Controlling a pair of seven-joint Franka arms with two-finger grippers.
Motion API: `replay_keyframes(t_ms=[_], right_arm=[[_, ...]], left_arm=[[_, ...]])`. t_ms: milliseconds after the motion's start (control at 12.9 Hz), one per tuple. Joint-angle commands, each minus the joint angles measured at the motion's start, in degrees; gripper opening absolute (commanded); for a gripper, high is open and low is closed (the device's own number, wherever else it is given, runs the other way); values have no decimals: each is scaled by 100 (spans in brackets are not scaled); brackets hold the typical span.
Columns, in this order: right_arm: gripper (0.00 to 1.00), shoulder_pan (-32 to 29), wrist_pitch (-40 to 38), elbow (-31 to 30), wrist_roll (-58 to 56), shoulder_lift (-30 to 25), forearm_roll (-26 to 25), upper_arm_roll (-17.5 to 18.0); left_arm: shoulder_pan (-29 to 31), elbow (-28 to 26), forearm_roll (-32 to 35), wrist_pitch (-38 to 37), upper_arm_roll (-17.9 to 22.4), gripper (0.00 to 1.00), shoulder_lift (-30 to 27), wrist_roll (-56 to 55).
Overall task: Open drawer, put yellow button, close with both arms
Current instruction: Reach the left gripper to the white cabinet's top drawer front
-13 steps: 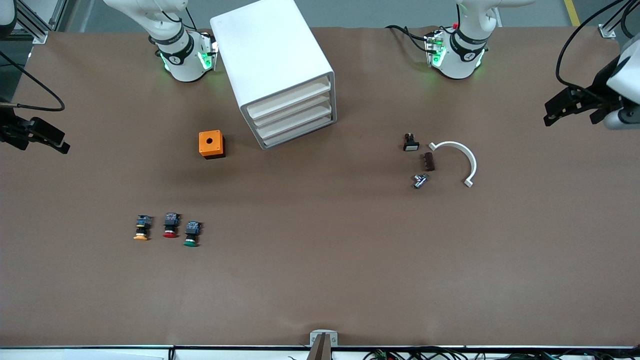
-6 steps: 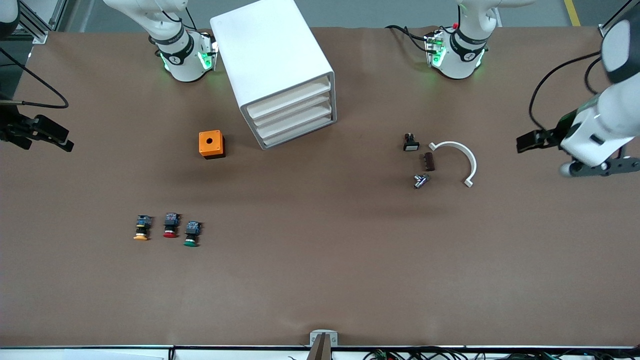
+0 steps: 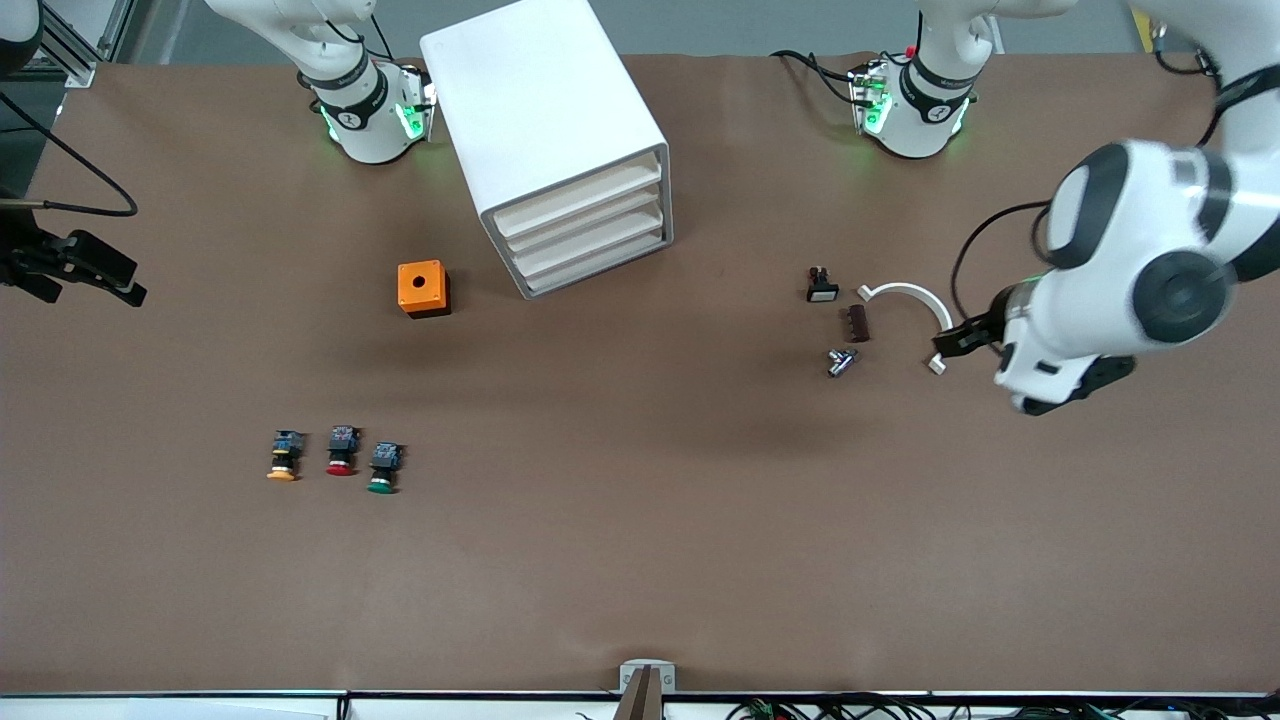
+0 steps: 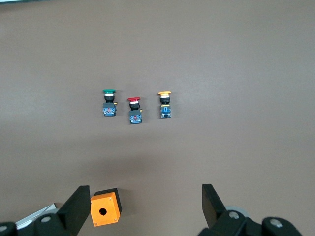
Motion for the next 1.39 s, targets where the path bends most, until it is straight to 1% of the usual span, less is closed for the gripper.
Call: replay_keyframes(t_ms=[0,155,232,386,464,541,696,773,850,928,1005,1082,1159,1237,1314], right_arm=[[100,74,47,-148,-62,-149,21,-68],[100,91,38,-148,-71,-149,12,-68],[100,91,38,-148,-62,-149,21,-68],[100,100,38,-148,-71,-149,21,-68],[100,109,38,-148,-62,-149,21,-68],[100,109,38,-148,-62,-149,21,-68],[100,109,29,-148,-62,-149,21,-68],[100,109,29,-148,-62,-149,21,-68],[100,100,29,-148,-62,-149,21,-68],[100,100,29,-148,-62,-149,21,-68],[100,109,21,-148,-62,-149,21,-68],[100,100,3,-148,-62,-140,21,-68],[100,100,3,-148,-71,-140,12,-68],[100,100,-6,-148,-71,-140,21,-68],[100,100,-6,-148,-71,-140,21,-68]], left_arm=[[-261,260,7,-269,-4,100,458,-681],[-489,322,-194,-331,-4,100,722,-1426],[-612,330,-491,-331,4,100,827,-2004],[-885,357,-1290,-331,-4,100,951,-3226],[-1025,461,-1746,-331,-4,100,1099,-3815],[-1288,610,-2221,-331,-4,100,1258,-4473],[-1719,743,-2733,-331,4,100,1618,-5870],[-1808,831,-3057,-314,-4,100,1820,-6617],[-1904,962,-3504,-314,-4,100,2013,-7181],[-1914,963,-4022,-305,-4,100,2067,-7648],[-1923,963,-4689,-296,4,100,2085,-8079],[-1879,963,-5409,-305,4,99,2146,-8362],[-1853,955,-5912,-322,4,99,2147,-8565],[-1870,955,-6222,-322,4,99,2156,-8862],[-1949,955,-6347,-322,-4,97,2173,-9170]])
